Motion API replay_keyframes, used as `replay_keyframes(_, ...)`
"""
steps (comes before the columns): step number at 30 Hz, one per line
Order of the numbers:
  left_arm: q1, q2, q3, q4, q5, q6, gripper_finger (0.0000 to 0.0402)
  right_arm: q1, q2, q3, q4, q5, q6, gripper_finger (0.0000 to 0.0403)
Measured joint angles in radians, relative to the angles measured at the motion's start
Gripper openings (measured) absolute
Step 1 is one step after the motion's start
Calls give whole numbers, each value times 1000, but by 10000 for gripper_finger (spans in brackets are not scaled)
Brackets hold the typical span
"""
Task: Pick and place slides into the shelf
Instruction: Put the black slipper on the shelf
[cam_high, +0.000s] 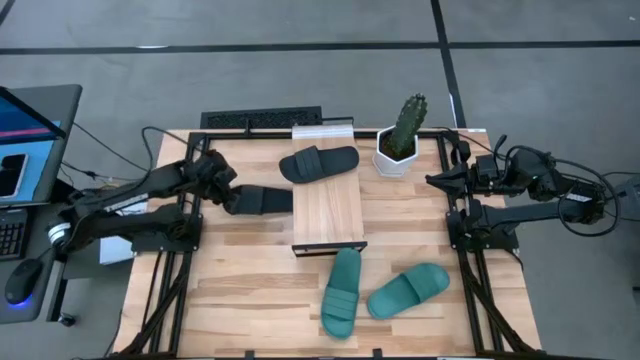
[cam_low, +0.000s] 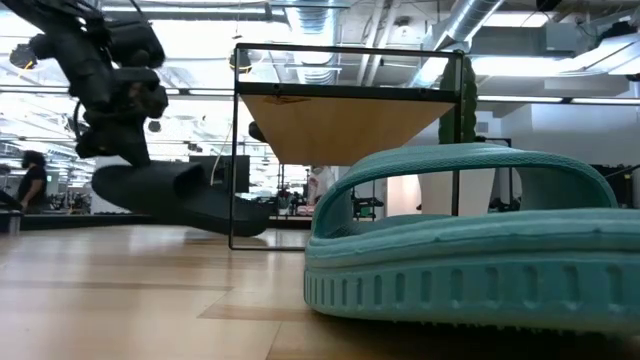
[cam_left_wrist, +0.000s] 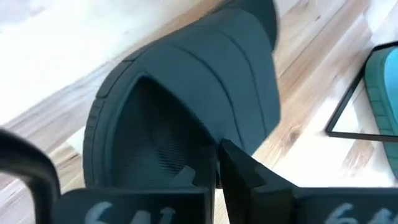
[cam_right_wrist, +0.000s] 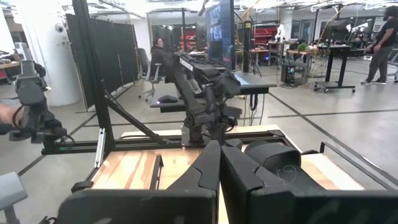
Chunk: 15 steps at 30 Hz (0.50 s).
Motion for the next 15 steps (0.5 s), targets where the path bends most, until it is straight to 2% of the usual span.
replay_keyframes(15,0,-299,0,-60,-103,-34,0,0,0,0,0,0,0,0)
